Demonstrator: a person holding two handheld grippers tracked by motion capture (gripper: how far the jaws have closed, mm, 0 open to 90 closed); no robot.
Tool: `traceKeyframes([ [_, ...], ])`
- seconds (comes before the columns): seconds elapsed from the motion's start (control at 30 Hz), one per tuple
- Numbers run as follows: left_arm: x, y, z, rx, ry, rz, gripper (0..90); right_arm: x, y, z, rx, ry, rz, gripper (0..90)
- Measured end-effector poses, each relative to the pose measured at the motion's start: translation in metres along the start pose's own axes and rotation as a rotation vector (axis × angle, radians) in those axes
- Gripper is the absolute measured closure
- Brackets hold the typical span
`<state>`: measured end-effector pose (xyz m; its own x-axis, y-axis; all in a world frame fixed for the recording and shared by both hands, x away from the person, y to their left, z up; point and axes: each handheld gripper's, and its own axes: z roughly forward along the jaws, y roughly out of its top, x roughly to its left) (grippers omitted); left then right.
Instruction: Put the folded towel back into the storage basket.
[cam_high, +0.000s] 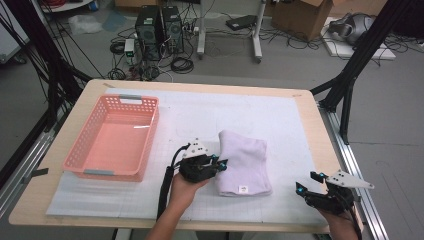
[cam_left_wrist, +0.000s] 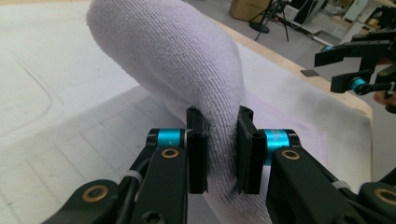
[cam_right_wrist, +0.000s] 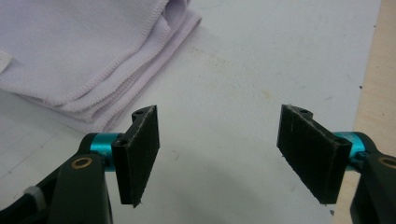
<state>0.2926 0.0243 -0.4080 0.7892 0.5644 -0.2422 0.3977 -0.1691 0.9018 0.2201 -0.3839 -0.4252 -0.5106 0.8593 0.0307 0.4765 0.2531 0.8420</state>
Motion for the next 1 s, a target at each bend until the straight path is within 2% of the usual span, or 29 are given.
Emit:
traceKeyframes([
  [0.23, -0.004, 0.012, -0.023, -0.057, 0.006, 0.070, 77.3, 0.001, 0.001, 0.001, -0.008, 0.004, -0.002, 28.8],
  [0.27, -0.004, 0.012, -0.023, -0.057, 0.006, 0.070, 77.3, 0.001, 0.002, 0.000, -0.009, 0.005, -0.001, 28.8],
  [0.3, -0.005, 0.016, -0.030, -0.070, 0.009, 0.093, 77.3, 0.002, 0.002, 0.001, -0.011, 0.006, -0.003, 28.7],
  [0.37, -0.005, 0.018, -0.035, -0.077, 0.012, 0.109, 77.4, 0.002, 0.003, 0.001, -0.014, 0.010, -0.002, 28.7],
  [0.73, -0.004, 0.026, -0.060, -0.131, 0.019, 0.152, 77.5, 0.007, 0.006, 0.005, -0.013, 0.018, -0.015, 28.7],
  [1.0, -0.005, 0.033, -0.077, -0.200, 0.017, 0.182, 77.5, 0.008, 0.007, 0.004, -0.020, 0.014, -0.021, 28.7],
])
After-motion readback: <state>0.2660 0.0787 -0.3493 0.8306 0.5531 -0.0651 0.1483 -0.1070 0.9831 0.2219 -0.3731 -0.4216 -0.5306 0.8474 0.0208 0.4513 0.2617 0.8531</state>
